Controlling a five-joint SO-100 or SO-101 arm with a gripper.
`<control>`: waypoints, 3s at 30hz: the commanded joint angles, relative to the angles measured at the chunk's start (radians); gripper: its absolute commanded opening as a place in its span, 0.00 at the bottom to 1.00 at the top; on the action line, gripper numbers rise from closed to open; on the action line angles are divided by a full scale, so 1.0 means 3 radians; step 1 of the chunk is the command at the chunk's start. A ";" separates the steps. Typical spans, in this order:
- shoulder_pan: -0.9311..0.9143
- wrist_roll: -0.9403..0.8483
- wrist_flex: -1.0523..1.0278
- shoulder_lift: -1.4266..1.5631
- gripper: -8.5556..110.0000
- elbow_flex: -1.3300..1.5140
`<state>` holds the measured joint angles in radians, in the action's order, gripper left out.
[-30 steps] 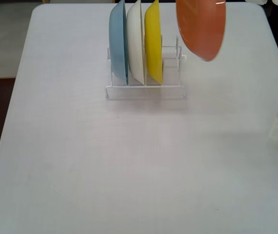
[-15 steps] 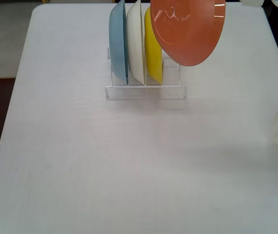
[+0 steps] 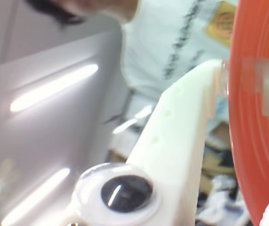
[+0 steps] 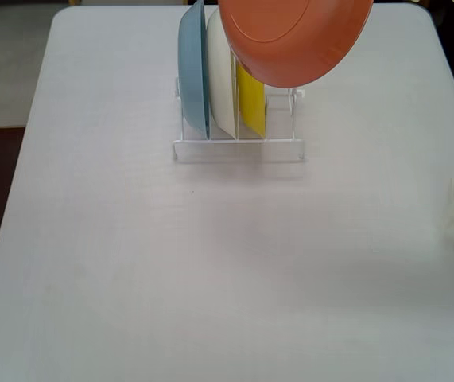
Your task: Please take one of the plates.
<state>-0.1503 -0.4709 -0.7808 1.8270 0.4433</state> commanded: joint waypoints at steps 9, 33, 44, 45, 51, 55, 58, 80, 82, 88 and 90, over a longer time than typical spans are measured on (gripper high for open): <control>0.0082 0.0649 0.0389 -0.0169 0.07 -0.0092; 0.0230 0.1248 0.1253 -0.1248 0.07 -0.0092; 0.0256 0.1585 0.1237 -0.1243 0.07 -0.0179; 0.0261 0.1611 0.1227 -0.1243 0.07 -0.0184; 0.0332 0.1713 0.1202 -0.1237 0.07 -0.0297; 0.0332 0.1728 0.1156 -0.1237 0.07 -0.0332; 0.0312 0.1687 0.1110 -0.1248 0.07 -0.0332; 0.0782 0.2531 0.0230 -0.1243 0.07 -0.0992; 0.0808 0.2500 0.0215 -0.1243 0.07 -0.1023; 0.0874 0.2516 0.0210 -0.1289 0.07 -0.1023; 0.0874 0.2506 0.0220 -0.1294 0.07 -0.1043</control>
<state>0.0905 0.2777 -0.7164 1.4220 0.1933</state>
